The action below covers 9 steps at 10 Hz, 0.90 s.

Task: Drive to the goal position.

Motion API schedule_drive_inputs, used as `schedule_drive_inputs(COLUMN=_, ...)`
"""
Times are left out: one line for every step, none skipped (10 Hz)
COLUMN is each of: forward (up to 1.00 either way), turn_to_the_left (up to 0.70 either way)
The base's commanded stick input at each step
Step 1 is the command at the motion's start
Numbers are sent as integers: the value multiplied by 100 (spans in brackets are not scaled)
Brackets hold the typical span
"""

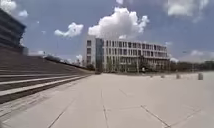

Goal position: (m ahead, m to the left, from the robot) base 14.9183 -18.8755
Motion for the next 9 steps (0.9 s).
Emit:
schedule_drive_inputs(forward=70, turn_to_the_left=-35)
schedule_drive_inputs(forward=70, turn_to_the_left=-35)
schedule_drive_inputs(forward=70, turn_to_the_left=-35)
schedule_drive_inputs(forward=70, turn_to_the_left=-35)
schedule_drive_inputs(forward=70, turn_to_the_left=-35)
schedule_drive_inputs(forward=70, turn_to_the_left=-35)
schedule_drive_inputs(forward=70, turn_to_the_left=-35)
schedule_drive_inputs(forward=70, turn_to_the_left=-35)
schedule_drive_inputs(forward=70, turn_to_the_left=-35)
